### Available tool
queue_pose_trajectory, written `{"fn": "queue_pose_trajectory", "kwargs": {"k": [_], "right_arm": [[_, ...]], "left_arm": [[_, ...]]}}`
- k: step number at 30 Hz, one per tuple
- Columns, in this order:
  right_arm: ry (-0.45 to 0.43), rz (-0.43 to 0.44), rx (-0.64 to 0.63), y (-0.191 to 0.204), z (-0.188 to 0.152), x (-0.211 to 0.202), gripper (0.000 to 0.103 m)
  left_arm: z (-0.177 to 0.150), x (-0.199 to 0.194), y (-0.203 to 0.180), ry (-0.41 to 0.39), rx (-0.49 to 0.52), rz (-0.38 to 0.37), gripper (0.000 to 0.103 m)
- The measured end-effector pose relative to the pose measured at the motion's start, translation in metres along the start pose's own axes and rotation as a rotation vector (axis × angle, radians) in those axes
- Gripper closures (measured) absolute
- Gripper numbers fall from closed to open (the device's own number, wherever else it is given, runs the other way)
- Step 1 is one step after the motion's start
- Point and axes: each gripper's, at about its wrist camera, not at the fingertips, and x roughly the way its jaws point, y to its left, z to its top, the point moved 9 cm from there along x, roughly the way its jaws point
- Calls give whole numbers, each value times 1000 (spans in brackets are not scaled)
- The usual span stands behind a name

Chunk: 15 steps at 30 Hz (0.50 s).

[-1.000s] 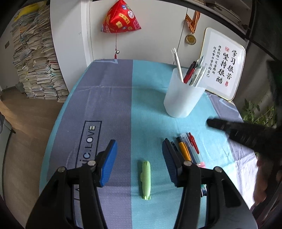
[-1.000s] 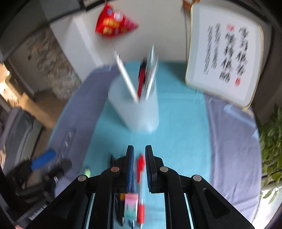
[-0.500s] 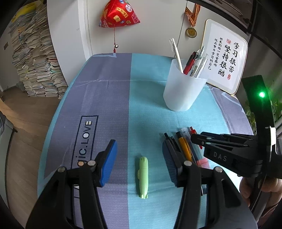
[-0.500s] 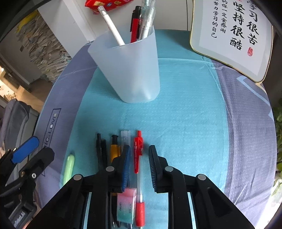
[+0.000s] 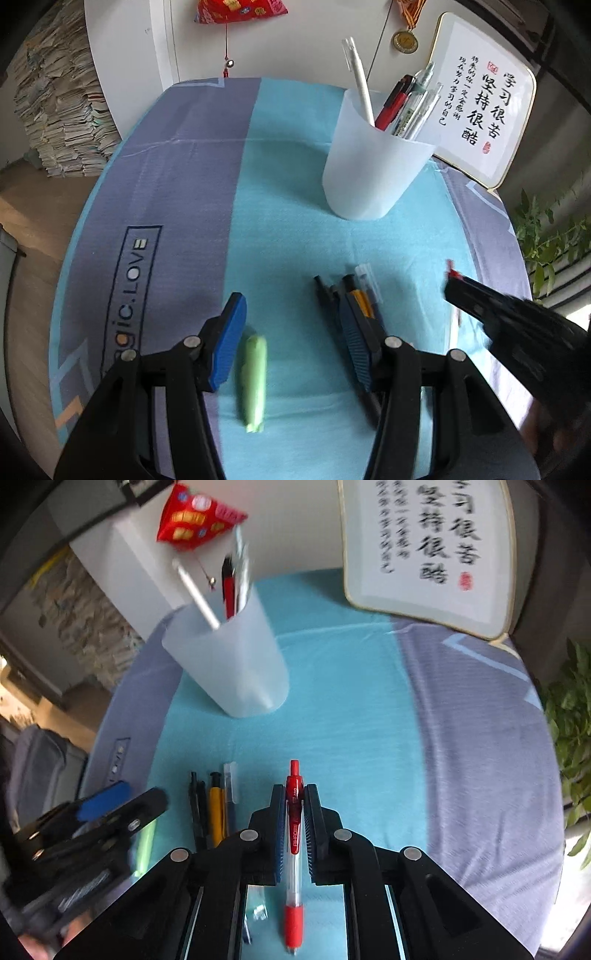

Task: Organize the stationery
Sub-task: 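Grasp the red pen with the right tool while the left moves to the black pens, then grasp a black pen with the left tool while the right lifts the red pen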

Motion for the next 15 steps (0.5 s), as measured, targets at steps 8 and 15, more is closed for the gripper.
{"fn": "queue_pose_trajectory", "kwargs": {"k": [8, 15], "right_arm": [[-46, 36, 9, -10, -3, -20, 93], [-45, 62, 17, -11, -5, -19, 93]], "left_arm": [[0, 18, -6, 74, -63, 72, 57], [-1, 31, -9, 118, -94, 69, 59]]}}
